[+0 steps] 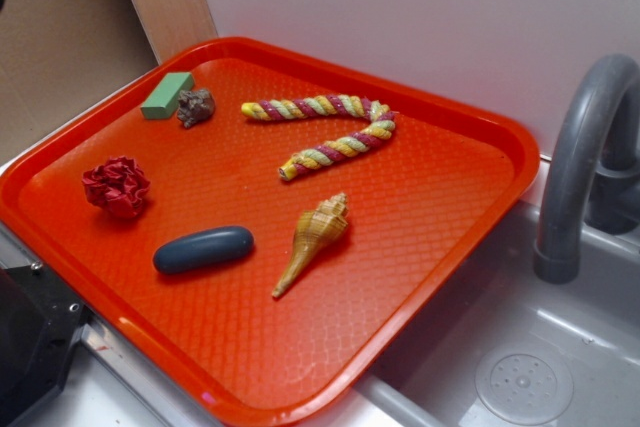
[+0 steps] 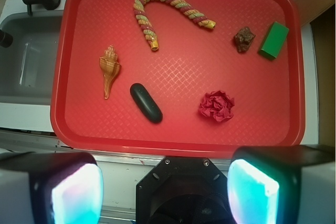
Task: Grab the multicolored rope.
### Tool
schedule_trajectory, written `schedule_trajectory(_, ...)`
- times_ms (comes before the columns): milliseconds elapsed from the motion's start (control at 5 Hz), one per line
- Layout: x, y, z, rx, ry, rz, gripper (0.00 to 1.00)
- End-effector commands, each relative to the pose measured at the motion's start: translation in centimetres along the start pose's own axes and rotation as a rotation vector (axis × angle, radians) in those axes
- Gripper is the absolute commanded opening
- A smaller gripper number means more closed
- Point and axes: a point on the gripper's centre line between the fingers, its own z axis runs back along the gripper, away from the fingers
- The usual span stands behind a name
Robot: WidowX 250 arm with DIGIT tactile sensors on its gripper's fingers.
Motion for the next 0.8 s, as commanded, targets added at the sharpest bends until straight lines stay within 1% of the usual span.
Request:
schedule_trajectory(0,0.0,0.0,0.0,0.0,0.0,0.0,1.0)
schedule_trajectory(200,2.4,-1.3,-0.2,-0.023,-0.03,-0.004,1.0)
schedule_trajectory(400,4.5,-2.3,-0.7,-0.02,-0.058,-0.037,1.0)
schedule_trajectory(600,7.5,-2.9,-2.5,0.0,-0.098,-0.099,1.0)
